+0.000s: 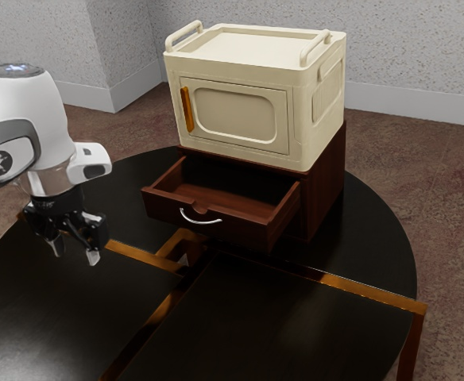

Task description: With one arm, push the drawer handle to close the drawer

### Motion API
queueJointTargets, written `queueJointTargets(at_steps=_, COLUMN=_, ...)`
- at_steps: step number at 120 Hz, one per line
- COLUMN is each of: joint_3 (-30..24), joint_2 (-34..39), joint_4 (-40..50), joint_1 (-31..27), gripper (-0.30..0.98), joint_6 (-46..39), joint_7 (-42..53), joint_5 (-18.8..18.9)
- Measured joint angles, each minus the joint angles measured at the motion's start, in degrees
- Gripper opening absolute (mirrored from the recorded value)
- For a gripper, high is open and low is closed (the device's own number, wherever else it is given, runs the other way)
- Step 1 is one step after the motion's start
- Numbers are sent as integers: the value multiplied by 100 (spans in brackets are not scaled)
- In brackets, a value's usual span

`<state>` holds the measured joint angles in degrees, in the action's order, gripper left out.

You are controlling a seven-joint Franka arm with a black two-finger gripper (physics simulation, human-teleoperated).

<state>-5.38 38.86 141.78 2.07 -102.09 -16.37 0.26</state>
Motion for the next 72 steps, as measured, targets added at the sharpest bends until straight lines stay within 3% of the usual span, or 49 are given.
queueJointTargets(at_steps=30, joint_3=-361, joint_2=-978, joint_4=-121, joint_1=-198, gripper=12, joint_6=-951, joint_7=262, joint_5=13)
queueJointTargets(at_steps=44, joint_3=-713, joint_2=-1446, joint_4=-464, joint_1=-441, gripper=2, joint_6=-1234, joint_7=352, joint_5=14)
queueJointTargets(at_steps=72, joint_3=-818, joint_2=-2327, joint_4=-941, joint_1=-312, gripper=-7, joint_6=-1656, joint_7=482, joint_5=36)
